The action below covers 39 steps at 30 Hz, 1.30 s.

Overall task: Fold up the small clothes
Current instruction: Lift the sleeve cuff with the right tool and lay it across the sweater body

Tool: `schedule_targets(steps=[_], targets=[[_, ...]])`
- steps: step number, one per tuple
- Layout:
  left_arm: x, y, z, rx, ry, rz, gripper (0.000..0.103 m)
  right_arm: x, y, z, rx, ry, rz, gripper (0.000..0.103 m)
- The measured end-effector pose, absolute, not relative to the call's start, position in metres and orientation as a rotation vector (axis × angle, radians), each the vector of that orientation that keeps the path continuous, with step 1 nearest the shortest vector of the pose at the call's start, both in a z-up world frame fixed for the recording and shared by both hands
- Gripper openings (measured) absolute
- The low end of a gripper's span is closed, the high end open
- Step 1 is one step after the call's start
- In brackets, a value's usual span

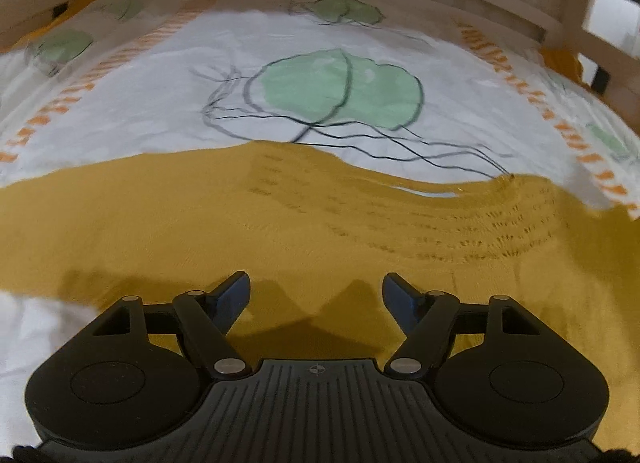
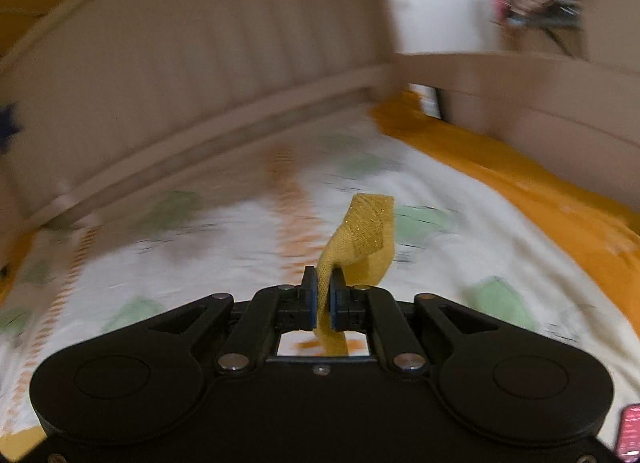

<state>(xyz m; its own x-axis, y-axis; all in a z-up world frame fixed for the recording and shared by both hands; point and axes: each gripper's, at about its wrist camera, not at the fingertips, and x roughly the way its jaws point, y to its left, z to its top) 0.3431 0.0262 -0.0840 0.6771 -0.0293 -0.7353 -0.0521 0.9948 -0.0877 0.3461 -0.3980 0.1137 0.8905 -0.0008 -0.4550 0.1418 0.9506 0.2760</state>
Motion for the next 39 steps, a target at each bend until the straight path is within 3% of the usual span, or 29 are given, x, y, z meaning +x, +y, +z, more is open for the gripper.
schedule_targets(steps=[8,23,27,31,39], targets=[[0.313,0.098,-0.066,-0.183,0.826,0.067,0.072,0.351,-0.253,0.119,0.259,0.488,0.186,0.012],[0.281,0.166,-0.057,-0.246,0.827,0.11,0.072,0.358,-0.074,-0.024,0.18,0.68,0.353,0.013],[0.282,0.169,-0.059,-0.273,0.831,0.097,0.072,0.345,-0.058,-0.047,0.158,0.673,0.423,0.023],[0.285,0.169,-0.06,-0.302,0.836,0.076,0.072,0.329,-0.063,-0.053,0.172,0.623,0.5,0.045],[0.301,0.146,-0.06,-0.293,0.844,0.029,0.072,0.299,-0.131,-0.057,0.209,0.648,0.375,0.051]])
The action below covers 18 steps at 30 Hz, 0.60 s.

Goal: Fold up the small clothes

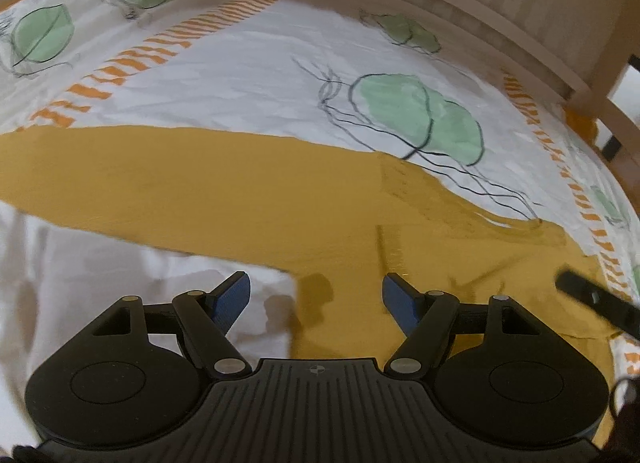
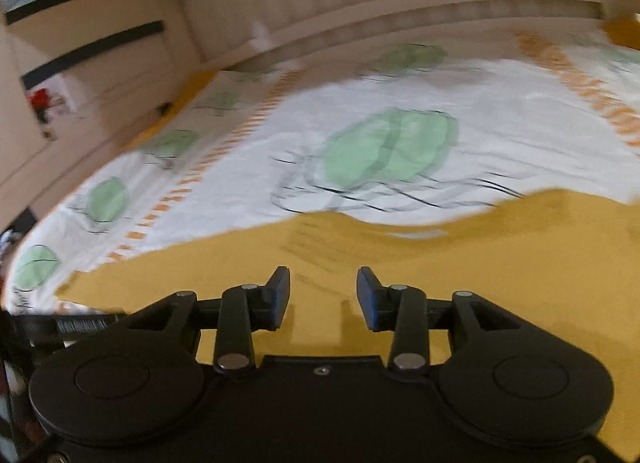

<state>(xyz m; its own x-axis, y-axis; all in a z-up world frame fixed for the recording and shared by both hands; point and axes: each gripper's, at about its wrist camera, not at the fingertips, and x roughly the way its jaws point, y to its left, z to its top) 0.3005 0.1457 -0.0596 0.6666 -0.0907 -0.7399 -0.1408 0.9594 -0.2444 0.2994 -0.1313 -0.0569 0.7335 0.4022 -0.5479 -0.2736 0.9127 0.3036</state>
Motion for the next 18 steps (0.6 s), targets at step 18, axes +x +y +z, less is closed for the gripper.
schedule_targets(steps=[18], targets=[[0.343,0.089,-0.089,-0.202,0.93,-0.012,0.064,0.246,-0.177,-0.114,-0.019,0.66,0.274,0.08]])
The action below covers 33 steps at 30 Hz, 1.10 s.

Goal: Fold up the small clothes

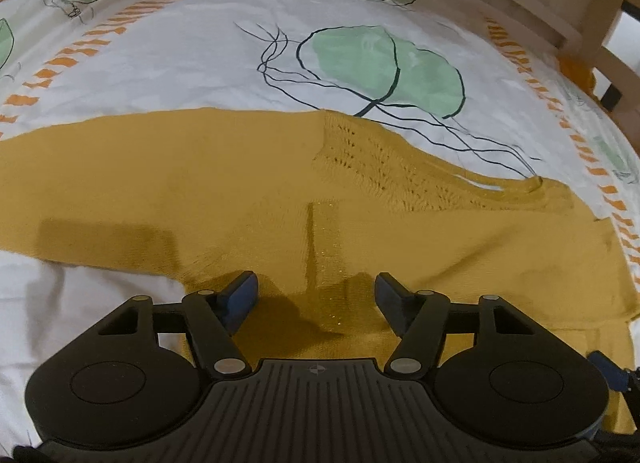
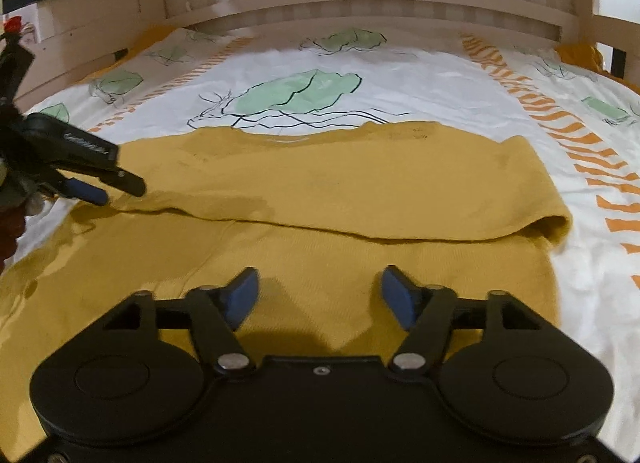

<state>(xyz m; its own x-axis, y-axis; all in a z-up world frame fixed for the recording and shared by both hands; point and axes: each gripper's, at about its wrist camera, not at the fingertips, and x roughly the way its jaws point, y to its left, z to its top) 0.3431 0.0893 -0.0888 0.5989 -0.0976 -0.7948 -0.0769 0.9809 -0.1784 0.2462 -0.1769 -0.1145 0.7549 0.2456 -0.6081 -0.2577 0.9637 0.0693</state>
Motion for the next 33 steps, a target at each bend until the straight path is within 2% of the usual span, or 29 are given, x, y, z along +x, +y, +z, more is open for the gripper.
schedule_targets(steps=[1,5,6,8,10,18,25,29,33], targets=[[0.343,0.088,-0.089,-0.196,0.929,-0.016,0.063,0.249,-0.175,-0.115,-0.028,0.67,0.28,0.086],[0.347,0.08,-0.088,-0.179,0.926,-0.044,0.056,0.252,-0.165,-0.115,-0.053,0.696,0.268,0.092],[0.347,0.078,-0.088,-0.173,0.922,-0.046,0.048,0.252,-0.164,-0.115,-0.051,0.701,0.266,0.093],[0.349,0.073,-0.088,-0.142,0.91,-0.039,0.024,0.251,-0.165,-0.114,-0.038,0.709,0.268,0.093],[0.349,0.07,-0.086,-0.097,0.884,-0.012,0.006,0.251,-0.166,-0.112,-0.015,0.719,0.276,0.093],[0.339,0.083,-0.045,-0.041,0.707,0.027,0.004,0.246,-0.163,-0.106,0.021,0.715,0.305,0.093],[0.352,0.085,-0.068,0.022,0.801,0.093,0.005,0.247,-0.16,-0.109,0.018,0.73,0.305,0.093],[0.358,0.103,-0.092,-0.049,0.895,0.172,0.007,0.248,-0.162,-0.109,0.035,0.74,0.306,0.094],[0.346,0.11,-0.098,-0.052,0.842,0.121,0.009,0.251,-0.165,-0.11,0.074,0.751,0.31,0.095]])
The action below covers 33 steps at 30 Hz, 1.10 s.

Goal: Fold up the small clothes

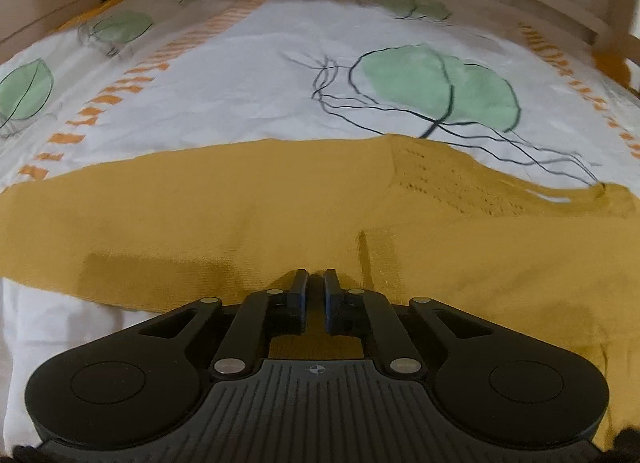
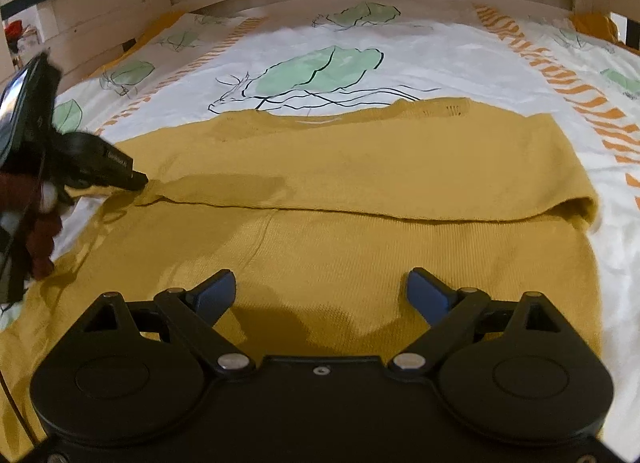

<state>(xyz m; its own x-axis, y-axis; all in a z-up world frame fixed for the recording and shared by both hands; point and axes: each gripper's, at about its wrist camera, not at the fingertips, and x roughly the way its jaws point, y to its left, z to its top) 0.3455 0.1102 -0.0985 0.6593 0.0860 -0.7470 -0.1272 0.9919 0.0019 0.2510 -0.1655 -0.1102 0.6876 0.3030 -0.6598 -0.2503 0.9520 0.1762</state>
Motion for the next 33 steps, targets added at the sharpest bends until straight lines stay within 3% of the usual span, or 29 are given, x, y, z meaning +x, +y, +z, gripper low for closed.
schedule_targets(steps=[3,6,10,23,33], targets=[[0.342,0.103,-0.1,0.045,0.836,0.083,0.013,0.252,-0.167,-0.112,0.111,0.763,0.324,0.102],[0.342,0.096,-0.098,0.101,0.846,0.07,0.016,0.251,-0.163,-0.114,0.083,0.76,0.321,0.102],[0.342,0.1,-0.089,-0.019,0.864,0.029,0.025,0.251,-0.158,-0.115,0.045,0.759,0.316,0.102],[0.337,0.117,-0.074,-0.255,0.781,0.013,0.025,0.25,-0.155,-0.116,0.028,0.756,0.312,0.102],[0.361,0.101,-0.095,-0.301,0.925,-0.079,0.024,0.249,-0.153,-0.116,0.015,0.754,0.309,0.102]])
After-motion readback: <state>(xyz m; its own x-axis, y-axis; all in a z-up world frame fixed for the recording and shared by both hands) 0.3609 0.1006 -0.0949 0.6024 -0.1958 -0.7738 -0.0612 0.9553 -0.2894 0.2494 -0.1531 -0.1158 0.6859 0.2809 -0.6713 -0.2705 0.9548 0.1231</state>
